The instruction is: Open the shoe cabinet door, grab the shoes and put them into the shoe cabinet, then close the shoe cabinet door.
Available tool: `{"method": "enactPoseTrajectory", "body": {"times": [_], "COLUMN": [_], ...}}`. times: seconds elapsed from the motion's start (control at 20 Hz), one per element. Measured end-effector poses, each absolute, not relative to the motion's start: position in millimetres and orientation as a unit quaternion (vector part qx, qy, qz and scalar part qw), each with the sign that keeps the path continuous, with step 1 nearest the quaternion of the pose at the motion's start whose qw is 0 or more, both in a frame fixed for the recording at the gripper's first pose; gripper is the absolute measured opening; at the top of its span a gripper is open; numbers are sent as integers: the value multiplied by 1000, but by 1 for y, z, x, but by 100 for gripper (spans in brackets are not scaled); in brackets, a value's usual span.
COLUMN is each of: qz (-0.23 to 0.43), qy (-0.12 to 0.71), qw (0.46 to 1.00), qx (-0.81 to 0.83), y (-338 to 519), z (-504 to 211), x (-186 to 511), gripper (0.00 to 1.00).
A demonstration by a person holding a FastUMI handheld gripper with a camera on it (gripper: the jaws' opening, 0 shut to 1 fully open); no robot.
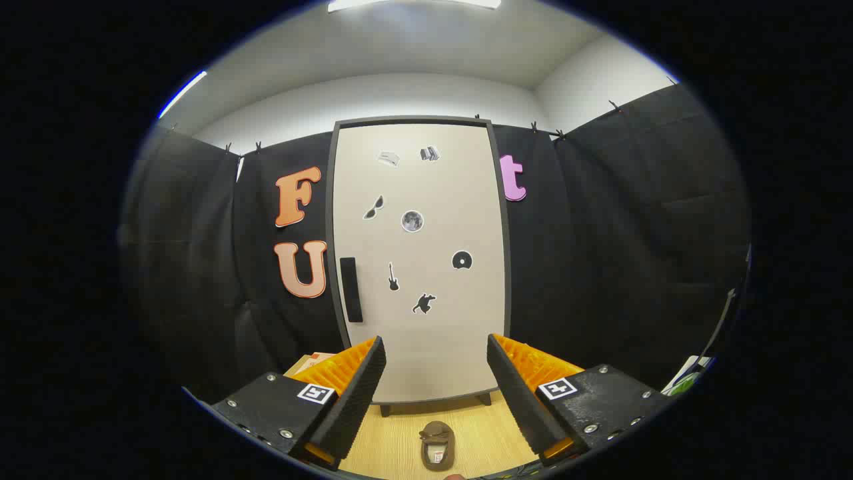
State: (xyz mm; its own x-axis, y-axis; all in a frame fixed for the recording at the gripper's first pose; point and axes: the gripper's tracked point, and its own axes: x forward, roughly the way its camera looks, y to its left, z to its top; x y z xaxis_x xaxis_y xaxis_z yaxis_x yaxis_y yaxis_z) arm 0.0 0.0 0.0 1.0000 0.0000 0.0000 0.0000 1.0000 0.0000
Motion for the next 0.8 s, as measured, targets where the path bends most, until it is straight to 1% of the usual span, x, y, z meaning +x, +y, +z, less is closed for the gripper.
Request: {"method": "enactPoseTrajectory", "body": {"times": [0.8], "qz": [8], "qy": [-3], "qw": [1000], "qx": [-15], "y": [7], "z": [-2], "x": [10], "gripper": [96]}}
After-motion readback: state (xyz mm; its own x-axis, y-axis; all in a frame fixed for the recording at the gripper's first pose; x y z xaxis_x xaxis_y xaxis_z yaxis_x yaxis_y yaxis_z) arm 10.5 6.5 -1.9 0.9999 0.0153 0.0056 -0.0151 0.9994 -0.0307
